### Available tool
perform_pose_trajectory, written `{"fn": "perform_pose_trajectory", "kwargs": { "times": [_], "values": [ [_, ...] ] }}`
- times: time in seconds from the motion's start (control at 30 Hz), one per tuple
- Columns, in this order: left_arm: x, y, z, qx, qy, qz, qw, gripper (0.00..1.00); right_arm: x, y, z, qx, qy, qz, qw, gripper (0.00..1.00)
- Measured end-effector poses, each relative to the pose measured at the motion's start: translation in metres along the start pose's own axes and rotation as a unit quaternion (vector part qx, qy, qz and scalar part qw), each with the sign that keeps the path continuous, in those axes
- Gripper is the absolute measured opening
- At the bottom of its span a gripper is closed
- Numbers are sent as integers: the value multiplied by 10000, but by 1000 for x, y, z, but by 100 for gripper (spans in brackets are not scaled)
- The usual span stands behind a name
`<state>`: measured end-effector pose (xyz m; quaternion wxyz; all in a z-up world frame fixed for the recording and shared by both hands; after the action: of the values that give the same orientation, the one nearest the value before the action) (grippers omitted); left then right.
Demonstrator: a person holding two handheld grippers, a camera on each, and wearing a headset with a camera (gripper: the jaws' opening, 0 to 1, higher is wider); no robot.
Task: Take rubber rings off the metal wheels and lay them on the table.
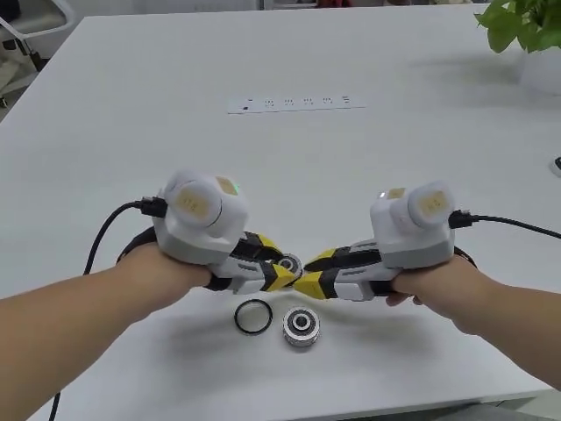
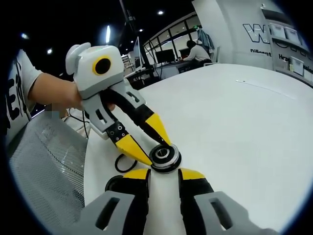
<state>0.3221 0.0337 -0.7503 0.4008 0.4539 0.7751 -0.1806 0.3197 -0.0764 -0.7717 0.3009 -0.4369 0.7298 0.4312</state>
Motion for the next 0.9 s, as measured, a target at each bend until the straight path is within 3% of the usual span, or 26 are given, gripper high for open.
{"fn": "perform_pose_trajectory", "kwargs": {
  "times": [0.03,0.37,0.9],
  "values": [
    [-1,1,0,-49,-49,98,9999,19,0,0,0,-3,5,-1,10000,19],
    [2,2,0,-234,-36,-99,9997,14,-2,0,2,24,-26,-80,10000,22],
    [2,2,1,-230,-92,-83,9997,14,-5,1,11,141,111,-552,9983,26]
  ]
}}
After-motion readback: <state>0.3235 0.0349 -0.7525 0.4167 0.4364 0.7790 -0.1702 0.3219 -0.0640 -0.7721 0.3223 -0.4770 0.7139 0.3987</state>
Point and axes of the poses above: the centre of the closed fingertips' face, and the gripper's own axes: z roughly forward along the fingers, y roughly to its left, x roughly out of its underside, the point moved 7 cm from there along -z, roughly backward along the fingers, and after that the axes turned 11 degrees about -x, right-handed, at the moved point
